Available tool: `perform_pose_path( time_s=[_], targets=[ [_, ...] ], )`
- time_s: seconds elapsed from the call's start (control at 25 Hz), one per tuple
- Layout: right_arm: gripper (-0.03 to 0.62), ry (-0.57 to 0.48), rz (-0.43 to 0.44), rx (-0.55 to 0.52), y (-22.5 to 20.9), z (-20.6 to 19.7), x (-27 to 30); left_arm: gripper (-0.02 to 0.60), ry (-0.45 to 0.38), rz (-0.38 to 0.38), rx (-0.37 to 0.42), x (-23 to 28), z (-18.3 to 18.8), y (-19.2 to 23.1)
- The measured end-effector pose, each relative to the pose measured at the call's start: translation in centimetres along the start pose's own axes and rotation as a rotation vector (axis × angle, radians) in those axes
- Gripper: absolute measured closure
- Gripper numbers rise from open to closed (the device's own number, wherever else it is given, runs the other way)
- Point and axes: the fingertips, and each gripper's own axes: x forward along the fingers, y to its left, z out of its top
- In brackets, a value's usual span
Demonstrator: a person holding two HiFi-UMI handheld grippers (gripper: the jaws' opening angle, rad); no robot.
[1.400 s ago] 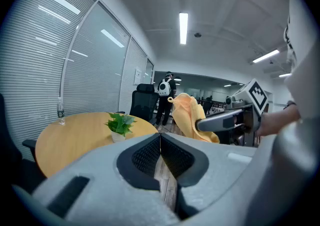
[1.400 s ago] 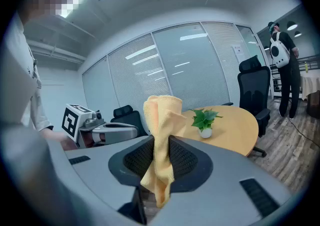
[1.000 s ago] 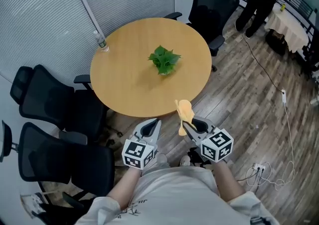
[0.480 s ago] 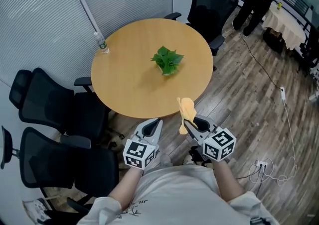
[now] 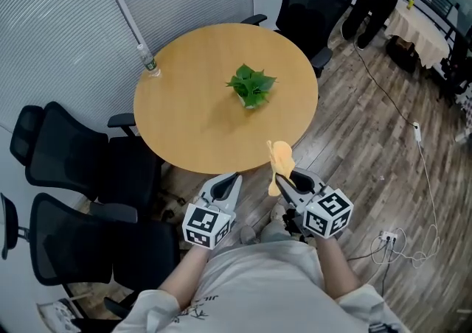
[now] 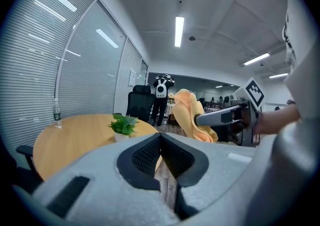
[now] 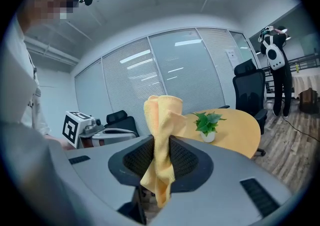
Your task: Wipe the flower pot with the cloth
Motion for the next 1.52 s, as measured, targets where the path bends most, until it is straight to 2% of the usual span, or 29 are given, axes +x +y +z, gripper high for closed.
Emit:
perform_pose_path(
  time_s=[0.36,1.04,1.52],
  targets=[
    [0.508,0.012,-0.003,0.021,-3.6,0.1,1.9,0.571,0.016,-0.013,-0.005,3.7,-0.1,1.5],
    [0.508,0.023,0.052,-0.008,-16.4,7.3,8.0,0.571,-0.024,0.042,-0.023,17.0,5.2,6.8],
    [0.508,0.047,0.106,-0.040,-22.3,9.2,10.0,0.571,-0.047,0.095,-0.032,22.7,6.8,8.0]
  ],
)
